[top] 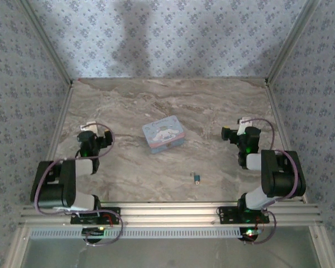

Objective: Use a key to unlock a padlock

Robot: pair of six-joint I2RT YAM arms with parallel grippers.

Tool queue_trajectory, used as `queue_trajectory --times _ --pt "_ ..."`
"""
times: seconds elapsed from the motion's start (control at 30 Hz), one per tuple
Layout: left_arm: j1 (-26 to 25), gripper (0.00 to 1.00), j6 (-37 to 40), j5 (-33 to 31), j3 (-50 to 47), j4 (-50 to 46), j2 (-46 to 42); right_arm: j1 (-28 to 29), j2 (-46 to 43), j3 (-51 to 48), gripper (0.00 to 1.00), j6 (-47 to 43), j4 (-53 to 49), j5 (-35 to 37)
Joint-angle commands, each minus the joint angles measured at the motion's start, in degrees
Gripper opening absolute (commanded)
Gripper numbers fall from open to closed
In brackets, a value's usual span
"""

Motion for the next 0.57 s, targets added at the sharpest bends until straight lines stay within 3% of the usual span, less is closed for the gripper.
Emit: queue_trajectory --times 0.0,0.03,0.53 --pt "0.5 0.98 1.5 2.7 1.9 8.9 4.6 0.4 0.1 1.0 1.0 -1.2 -0.5 1.2" --pt "0.6 0.98 1.3 2.3 3.6 3.2 3.5 0.4 0.1 0.9 1.0 -1.2 -0.5 1.3" --pt "0.0 0.98 2.7 3.3 4.8 2.3 4.1 1.0 0.1 0.9 1.0 -1.5 -0.5 2.4"
